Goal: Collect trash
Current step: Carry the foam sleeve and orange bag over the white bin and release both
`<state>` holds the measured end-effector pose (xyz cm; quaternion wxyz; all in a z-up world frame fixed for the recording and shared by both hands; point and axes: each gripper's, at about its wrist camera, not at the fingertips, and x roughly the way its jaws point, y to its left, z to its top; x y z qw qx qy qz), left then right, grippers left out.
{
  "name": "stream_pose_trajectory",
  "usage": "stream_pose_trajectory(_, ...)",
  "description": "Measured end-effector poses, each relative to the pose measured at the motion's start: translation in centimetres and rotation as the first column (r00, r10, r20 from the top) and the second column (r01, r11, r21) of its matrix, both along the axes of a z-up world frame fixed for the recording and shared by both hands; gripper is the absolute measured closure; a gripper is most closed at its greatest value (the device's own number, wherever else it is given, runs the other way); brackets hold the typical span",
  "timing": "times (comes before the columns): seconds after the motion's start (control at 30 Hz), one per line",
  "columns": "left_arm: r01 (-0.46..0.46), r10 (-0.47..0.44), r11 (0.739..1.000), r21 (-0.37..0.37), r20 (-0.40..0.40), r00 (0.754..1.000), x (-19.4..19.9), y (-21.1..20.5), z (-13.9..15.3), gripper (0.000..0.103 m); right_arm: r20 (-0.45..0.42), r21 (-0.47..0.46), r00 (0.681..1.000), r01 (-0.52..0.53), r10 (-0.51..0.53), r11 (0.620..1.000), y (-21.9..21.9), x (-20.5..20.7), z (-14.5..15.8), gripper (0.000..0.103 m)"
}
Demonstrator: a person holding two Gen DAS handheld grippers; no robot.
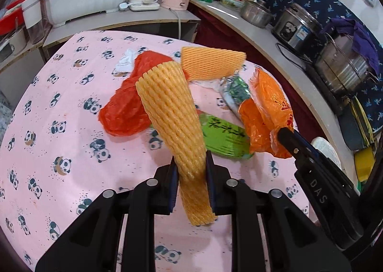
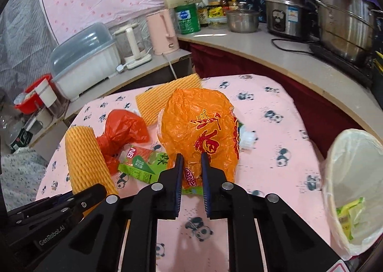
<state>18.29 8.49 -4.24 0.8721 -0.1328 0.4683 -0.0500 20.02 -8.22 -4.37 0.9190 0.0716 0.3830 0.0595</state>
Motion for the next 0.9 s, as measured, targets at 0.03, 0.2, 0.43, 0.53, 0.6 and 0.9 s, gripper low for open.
stream_pose_trajectory(0.03,0.011,-0.011,1.000,0.002,0.007,1.000,-0.1,-0.6,0.3,0.083,0.005,0.003,1.000,0.010,-0.010,1.000,-0.6,-0.4,0.3,0.089)
stream_pose_trajectory(0.2,0.066,-0.067,0.998,0.018,0.037,0.997,-0.7,-4.0,1.5,0.083,0.035,0.018,0.997,0.069,-0.070,0.997,-3.9,-2.5,1.7,0.089)
stream_pose_trajectory(0.43,0.165,-0.167,0.986,0.039,0.063,0.984,-1.6,-9.4,2.7,0.083,0.065,0.037,0.983,0.171,-0.173,0.985,-9.6,-5.7,3.0,0.089)
stream_pose_trajectory(0.53,0.216,-0.219,0.975,0.047,0.071,0.973,-2.1,-12.0,3.1,0.083,0.073,0.047,0.971,0.224,-0.227,0.974,-12.4,-7.0,3.2,0.089)
stream_pose_trajectory(0.6,0.253,-0.257,0.966,0.055,0.079,0.963,-2.5,-13.9,3.3,0.083,0.075,0.055,0.961,0.262,-0.266,0.963,-14.3,-7.9,3.3,0.089)
stream_pose_trajectory(0.9,0.408,-0.412,0.911,0.064,0.080,0.908,-3.3,-21.3,3.6,0.083,0.068,0.071,0.906,0.412,-0.417,0.908,-21.7,-11.4,2.5,0.089)
